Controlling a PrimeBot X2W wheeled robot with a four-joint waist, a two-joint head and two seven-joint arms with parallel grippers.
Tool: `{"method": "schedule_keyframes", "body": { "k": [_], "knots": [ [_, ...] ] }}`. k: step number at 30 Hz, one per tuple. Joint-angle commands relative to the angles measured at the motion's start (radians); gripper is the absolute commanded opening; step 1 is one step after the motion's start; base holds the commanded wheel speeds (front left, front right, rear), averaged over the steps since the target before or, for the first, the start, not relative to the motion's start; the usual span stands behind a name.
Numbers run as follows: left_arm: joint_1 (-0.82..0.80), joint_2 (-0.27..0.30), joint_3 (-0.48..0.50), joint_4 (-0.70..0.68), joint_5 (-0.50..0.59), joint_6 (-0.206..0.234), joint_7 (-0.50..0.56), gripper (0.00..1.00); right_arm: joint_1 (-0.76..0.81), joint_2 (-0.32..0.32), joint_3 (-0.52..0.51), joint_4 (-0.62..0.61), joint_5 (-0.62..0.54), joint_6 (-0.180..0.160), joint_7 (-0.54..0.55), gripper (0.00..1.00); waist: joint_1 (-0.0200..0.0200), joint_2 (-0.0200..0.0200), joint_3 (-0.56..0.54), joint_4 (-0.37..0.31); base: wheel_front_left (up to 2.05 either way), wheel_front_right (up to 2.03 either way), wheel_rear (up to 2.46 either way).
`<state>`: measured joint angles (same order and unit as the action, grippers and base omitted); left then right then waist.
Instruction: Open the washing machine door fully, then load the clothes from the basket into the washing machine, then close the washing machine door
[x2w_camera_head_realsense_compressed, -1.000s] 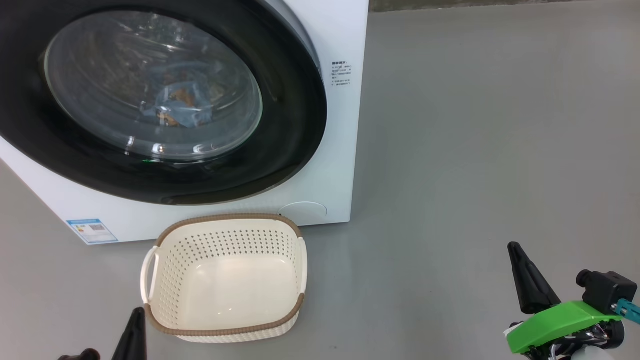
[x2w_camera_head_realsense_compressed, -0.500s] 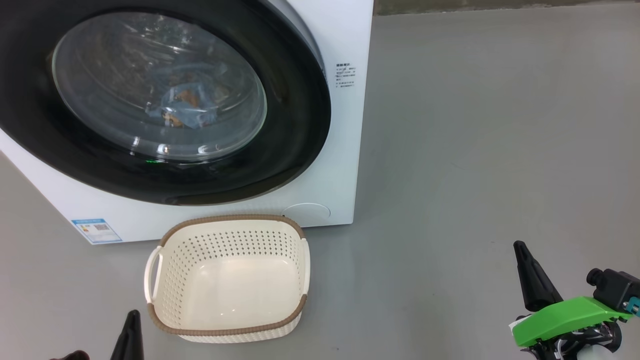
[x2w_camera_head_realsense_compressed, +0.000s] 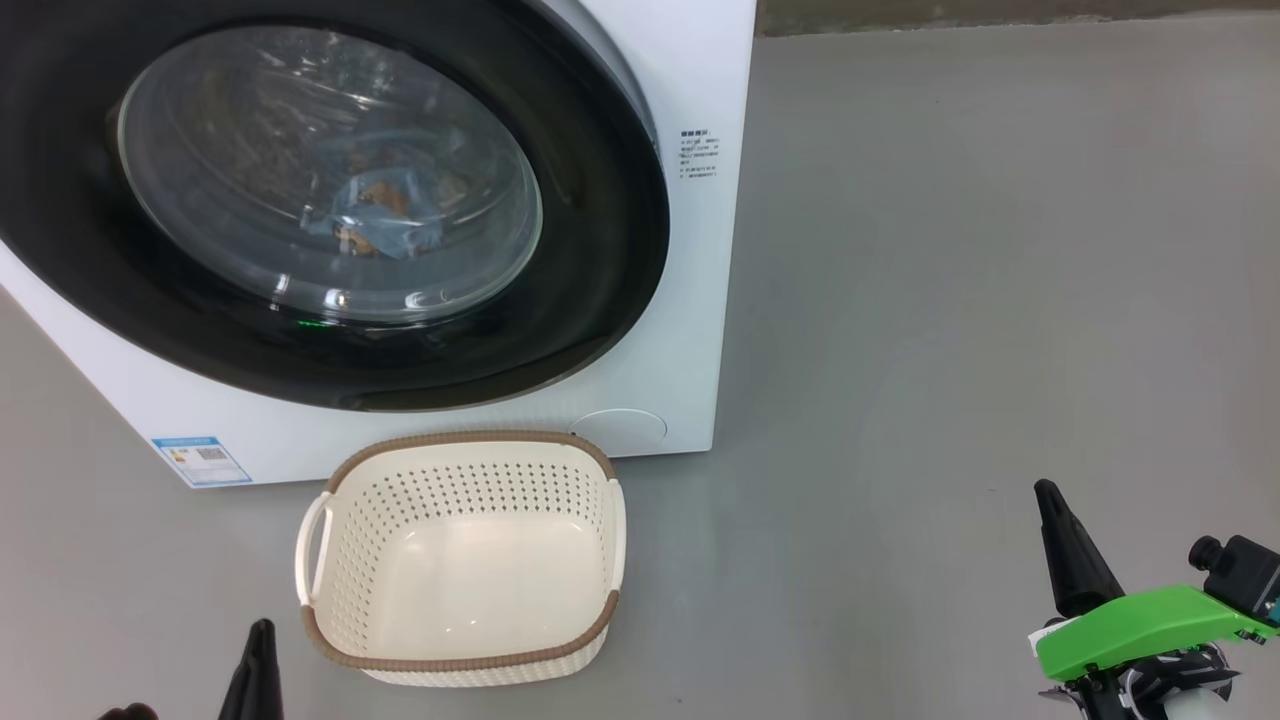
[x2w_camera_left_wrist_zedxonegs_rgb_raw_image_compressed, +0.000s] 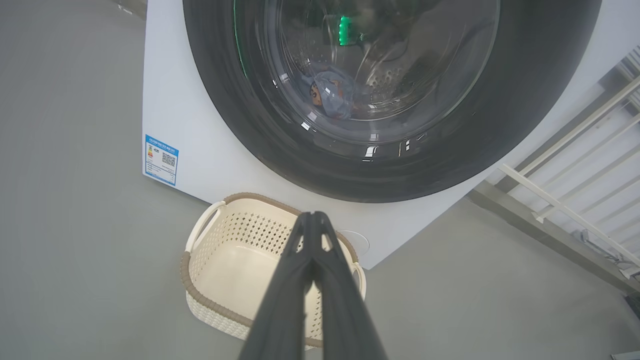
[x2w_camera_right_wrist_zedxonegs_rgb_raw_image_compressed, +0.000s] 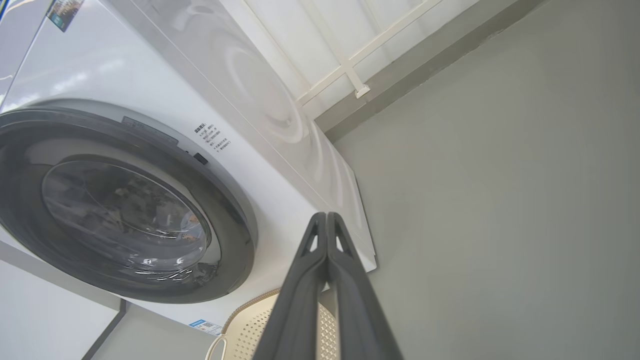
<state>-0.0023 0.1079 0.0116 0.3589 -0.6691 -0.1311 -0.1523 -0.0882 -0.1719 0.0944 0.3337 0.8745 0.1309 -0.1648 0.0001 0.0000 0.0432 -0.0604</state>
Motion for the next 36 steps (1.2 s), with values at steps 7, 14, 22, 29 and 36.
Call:
{"method": "schedule_keyframes", "body": {
  "k": [7,14,22,29,36],
  "knots": [
    [-0.043,0.005,0.025,-0.038,-0.1,0.0,0.025,0.0,-0.023,0.0,-0.022,-0.034,0.078,0.0,0.028,0.0,0.0,0.0,-0.004,0.005,0.0,0.0,0.0],
    [-0.048,0.0,0.032,-0.044,-0.171,0.0,0.045,0.0,-0.023,0.009,-0.036,-0.038,0.135,0.0,0.048,0.0,0.0,0.0,-0.007,0.01,0.0,0.0,0.0],
    [-0.054,-0.006,0.038,-0.051,-0.243,0.0,0.066,0.0,-0.022,0.019,-0.051,-0.043,0.192,0.0,0.069,0.0,0.0,0.0,-0.01,0.015,0.0,0.0,0.0],
    [-0.059,-0.011,0.045,-0.057,-0.314,0.0,0.086,0.0,-0.022,0.028,-0.066,-0.048,0.248,0.0,0.089,0.0,-0.0001,0.0,-0.013,0.019,0.0,0.0,0.0],
    [-0.064,-0.016,0.052,-0.064,-0.385,0.0,0.107,0.0,-0.022,0.038,-0.081,-0.053,0.305,0.0,0.11,0.0,-0.0001,0.0,-0.016,0.024,0.0,0.0,0.0]
  ]
}}
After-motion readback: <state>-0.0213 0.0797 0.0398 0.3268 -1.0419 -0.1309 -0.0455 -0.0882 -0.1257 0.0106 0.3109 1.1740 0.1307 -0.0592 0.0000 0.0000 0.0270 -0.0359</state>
